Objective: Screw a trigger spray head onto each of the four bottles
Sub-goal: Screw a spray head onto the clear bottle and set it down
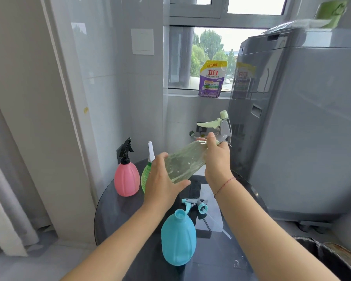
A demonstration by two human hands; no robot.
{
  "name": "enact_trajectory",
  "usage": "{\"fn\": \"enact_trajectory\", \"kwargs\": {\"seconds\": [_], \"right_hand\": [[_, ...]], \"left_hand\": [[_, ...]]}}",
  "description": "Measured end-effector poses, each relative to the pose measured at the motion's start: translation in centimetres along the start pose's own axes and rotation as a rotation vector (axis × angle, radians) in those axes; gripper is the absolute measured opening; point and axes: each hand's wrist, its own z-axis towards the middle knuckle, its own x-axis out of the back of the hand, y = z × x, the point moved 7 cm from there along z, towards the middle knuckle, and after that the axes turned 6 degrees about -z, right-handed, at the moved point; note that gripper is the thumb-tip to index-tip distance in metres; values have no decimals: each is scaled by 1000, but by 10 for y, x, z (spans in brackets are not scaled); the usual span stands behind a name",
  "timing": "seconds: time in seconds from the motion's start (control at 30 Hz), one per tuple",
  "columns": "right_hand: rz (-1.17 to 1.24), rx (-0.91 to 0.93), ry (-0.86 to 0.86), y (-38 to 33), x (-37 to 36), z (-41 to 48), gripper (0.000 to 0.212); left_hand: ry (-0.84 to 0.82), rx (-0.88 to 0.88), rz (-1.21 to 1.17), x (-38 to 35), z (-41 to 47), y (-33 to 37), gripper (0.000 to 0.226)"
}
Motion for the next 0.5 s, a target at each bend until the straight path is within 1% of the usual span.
{"fn": "enact_trajectory", "kwargs": {"seconds": [0.07, 0.17, 0.2, 0.27, 0.3, 0.33, 0.37, 0.4, 0.47, 0.5], "right_hand": [[-3, -1, 28, 0, 2, -1, 29], [-21, 18, 52, -3, 5, -2, 26], [-29, 22, 58, -4, 5, -3, 25], [-12, 20, 61, -5, 6, -5, 25], [3, 19, 42, -7, 5, -7, 25], [7, 28, 3, -10, 3, -9, 24], [-10, 43, -65, -13, 0, -11, 24], [-36, 70, -161, -17, -4, -13, 28], [-89, 141, -375, -26, -9, -17, 36], [-110, 165, -446, -28, -9, -18, 37]], "left_hand": [[42, -46, 55, -1, -4, 4, 86], [2, -93, 131, -5, -4, 7, 90], [-19, -126, 190, -7, -3, 10, 94], [-57, -220, 391, -13, -1, 19, 106], [-68, -253, 467, -16, 1, 23, 109], [-81, -259, 486, -17, 3, 24, 109], [-112, -227, 434, -16, 7, 23, 105], [-174, -155, 315, -15, 12, 19, 100], [-390, 49, -37, -18, 17, 9, 91], [-512, 129, -193, -22, 16, 7, 88]]}}
